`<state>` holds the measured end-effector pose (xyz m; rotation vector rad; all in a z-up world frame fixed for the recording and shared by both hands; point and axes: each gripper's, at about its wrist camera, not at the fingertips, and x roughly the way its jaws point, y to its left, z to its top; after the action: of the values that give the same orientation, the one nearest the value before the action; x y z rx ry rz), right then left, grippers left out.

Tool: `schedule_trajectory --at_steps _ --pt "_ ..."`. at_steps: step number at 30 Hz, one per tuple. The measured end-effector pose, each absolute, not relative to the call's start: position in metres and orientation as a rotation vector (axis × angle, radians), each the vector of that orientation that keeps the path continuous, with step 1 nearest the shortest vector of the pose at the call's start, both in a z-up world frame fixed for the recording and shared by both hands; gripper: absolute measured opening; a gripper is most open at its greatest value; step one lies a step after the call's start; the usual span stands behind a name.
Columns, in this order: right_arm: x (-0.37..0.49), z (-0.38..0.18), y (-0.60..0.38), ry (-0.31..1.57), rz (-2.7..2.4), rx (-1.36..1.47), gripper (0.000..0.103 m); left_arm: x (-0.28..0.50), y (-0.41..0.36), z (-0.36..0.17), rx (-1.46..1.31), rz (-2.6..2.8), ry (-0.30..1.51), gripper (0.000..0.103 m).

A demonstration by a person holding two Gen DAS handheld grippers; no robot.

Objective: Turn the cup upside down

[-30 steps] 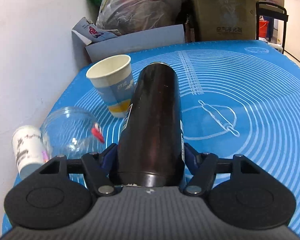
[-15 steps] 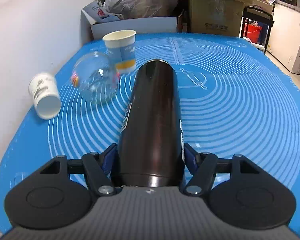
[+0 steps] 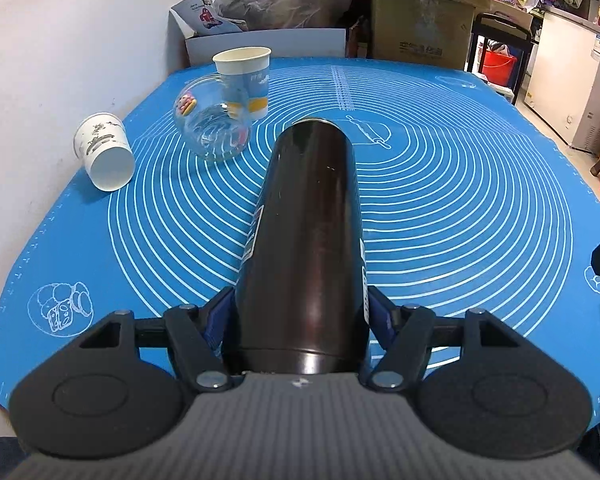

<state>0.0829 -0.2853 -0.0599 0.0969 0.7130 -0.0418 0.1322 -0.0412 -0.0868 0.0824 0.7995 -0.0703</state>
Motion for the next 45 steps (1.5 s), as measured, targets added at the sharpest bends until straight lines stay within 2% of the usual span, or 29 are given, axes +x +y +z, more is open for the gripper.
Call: schedule_trajectory --at_steps 5,7,9,21,33,37,45 --pt "0.08 -0.058 -0.284 0.712 -0.037 0.091 0.103 0.13 -0.04 -0.083 0.074 -0.066 0.781 0.071" --pt "0.079 -0.058 -0.284 0.712 -0.039 0.09 0.103 0.127 -0.041 -0.076 0.089 -0.059 0.745 0.082" --pt "0.078 -0.057 -0.283 0.712 -0.039 0.089 0.103 0.123 -0.041 -0.068 0.091 -0.056 0.719 0.085" --pt "0.062 -0.042 -0.267 0.698 -0.009 0.007 0.103 0.084 -0.015 -0.024 0.047 -0.042 0.629 0.089" --pt "0.055 -0.025 -0.238 0.703 0.047 -0.15 0.103 0.053 0.025 -0.02 0.034 -0.008 0.632 0.089" --pt "0.061 -0.015 -0.211 0.701 0.123 -0.39 0.103 0.052 0.04 -0.022 0.042 0.032 0.635 0.089" --pt "0.085 -0.019 -0.109 0.571 0.316 -1.315 0.103 0.055 0.073 -0.036 0.017 0.088 0.646 0.089"
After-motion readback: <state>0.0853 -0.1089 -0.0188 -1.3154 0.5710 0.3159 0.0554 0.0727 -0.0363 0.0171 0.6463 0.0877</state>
